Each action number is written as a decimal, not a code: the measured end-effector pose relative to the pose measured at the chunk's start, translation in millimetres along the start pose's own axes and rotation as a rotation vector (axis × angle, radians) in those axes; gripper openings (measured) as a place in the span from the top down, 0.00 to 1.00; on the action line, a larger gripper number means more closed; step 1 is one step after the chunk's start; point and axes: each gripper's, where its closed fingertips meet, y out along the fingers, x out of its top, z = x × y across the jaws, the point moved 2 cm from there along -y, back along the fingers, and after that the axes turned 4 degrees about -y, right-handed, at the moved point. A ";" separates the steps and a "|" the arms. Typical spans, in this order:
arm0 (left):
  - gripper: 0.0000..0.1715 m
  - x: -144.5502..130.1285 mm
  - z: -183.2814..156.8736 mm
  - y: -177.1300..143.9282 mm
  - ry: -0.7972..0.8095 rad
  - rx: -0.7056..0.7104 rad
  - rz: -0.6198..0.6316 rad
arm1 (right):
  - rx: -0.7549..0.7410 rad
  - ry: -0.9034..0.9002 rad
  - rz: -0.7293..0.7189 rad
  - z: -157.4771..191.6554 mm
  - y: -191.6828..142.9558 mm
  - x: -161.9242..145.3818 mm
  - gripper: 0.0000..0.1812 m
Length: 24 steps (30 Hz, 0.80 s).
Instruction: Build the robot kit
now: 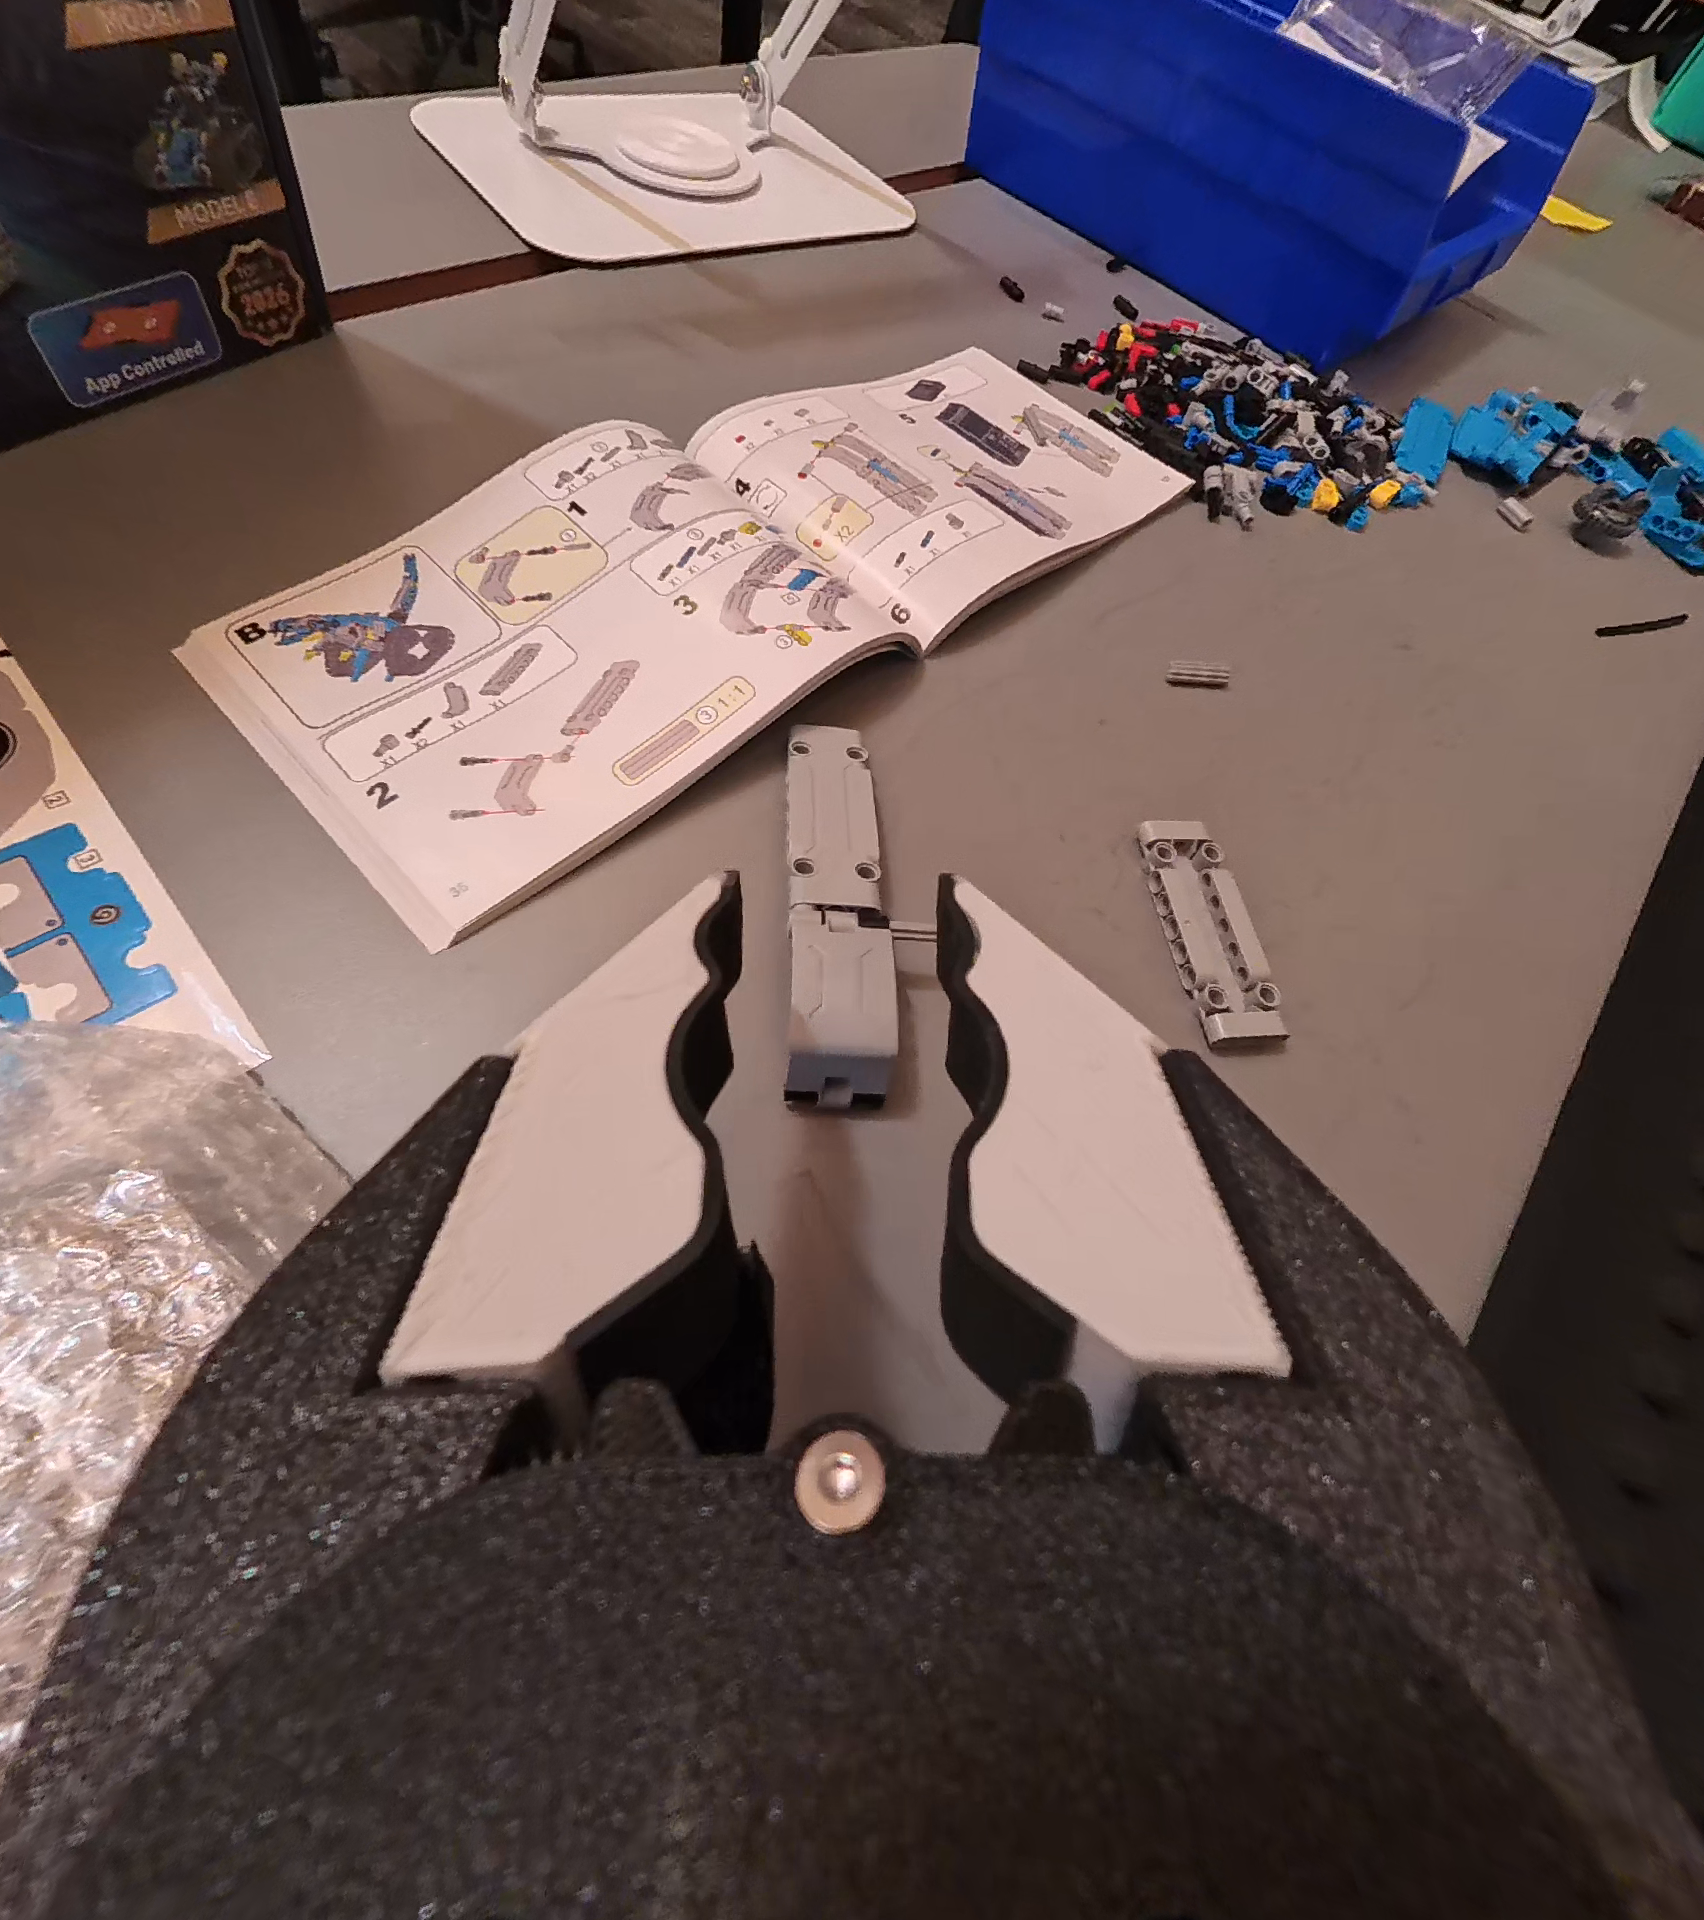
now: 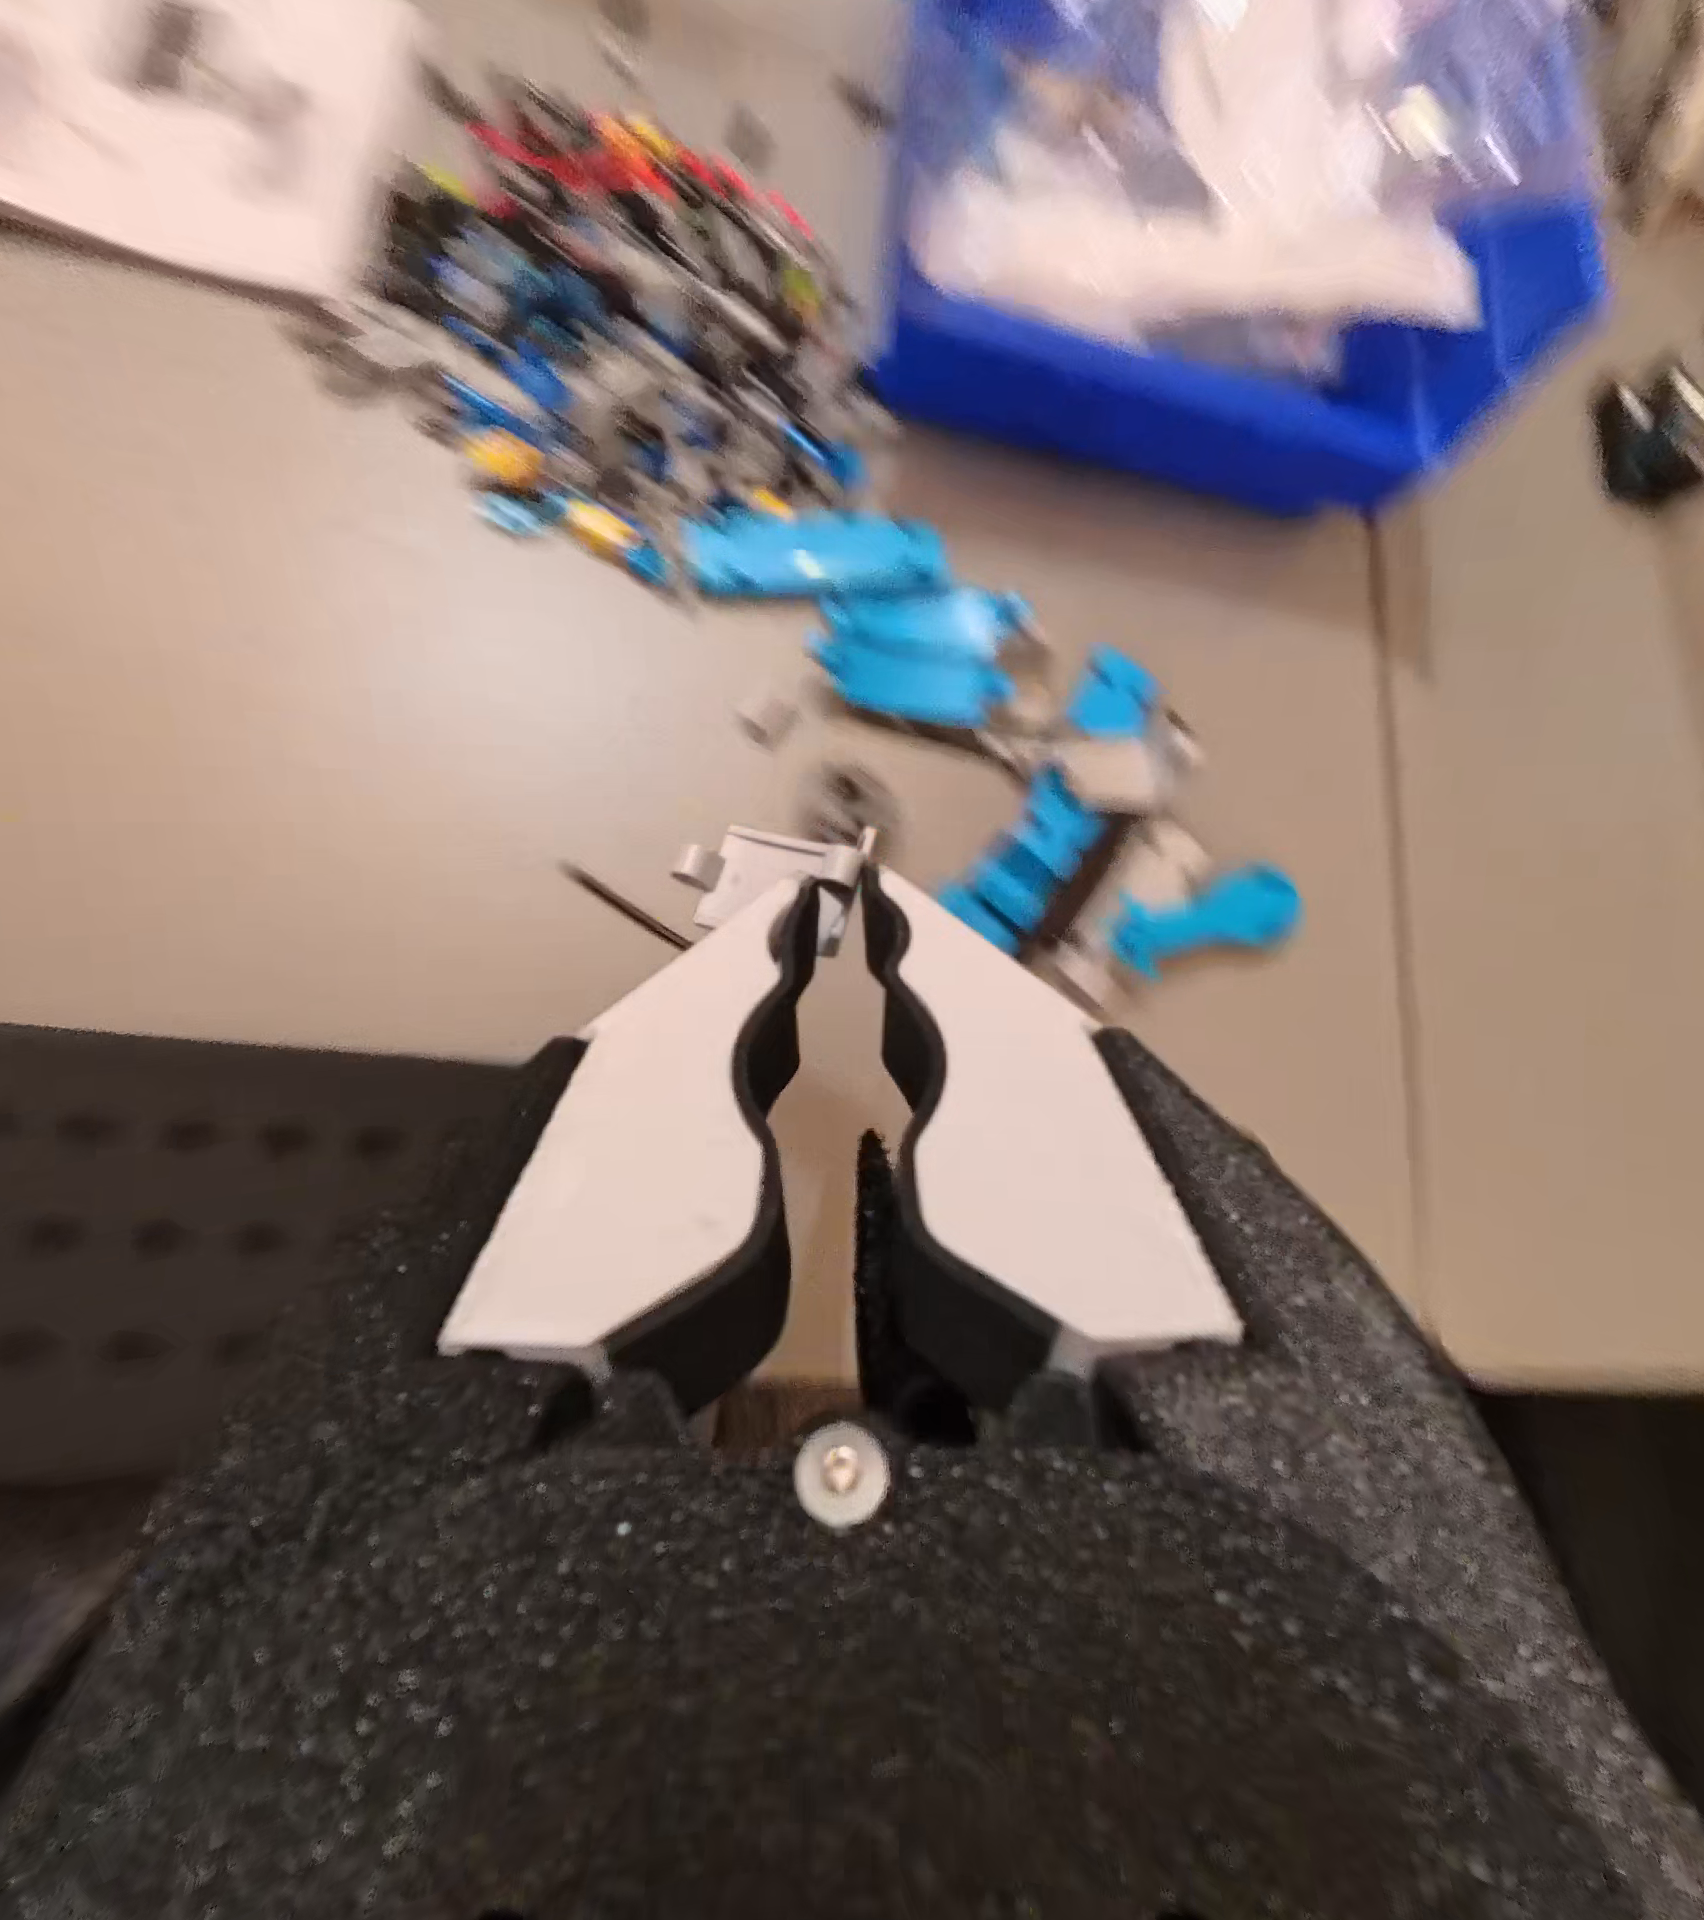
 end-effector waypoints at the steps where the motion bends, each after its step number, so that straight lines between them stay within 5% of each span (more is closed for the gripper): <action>1: 0.79 -0.4 -0.2 0.2 -0.004 -0.004 0.002 | 0.070 -0.042 -0.058 23.6 3.7 20.3 0.96; 7: 0.79 1.5 0.5 -2.1 -0.001 -0.003 -0.004 | 0.564 -0.261 -0.277 172.8 36.7 132.9 0.96; 11: 0.79 1.4 2.2 -3.7 -0.012 -0.009 -0.005 | 0.858 -0.366 -0.448 256.0 64.8 149.8 0.96; 14: 0.79 -1.2 3.6 -5.0 -0.031 -0.020 0.001 | 0.883 -0.272 -0.306 275.1 97.6 127.8 0.96; 18: 0.79 -1.6 0.8 -4.8 -0.042 -0.042 0.008 | 0.638 -0.368 -0.301 264.3 118.9 124.7 0.96; 24: 0.79 -4.8 -0.7 -2.4 -0.035 -0.046 0.027 | 0.703 -0.319 -0.242 275.8 124.4 119.7 0.96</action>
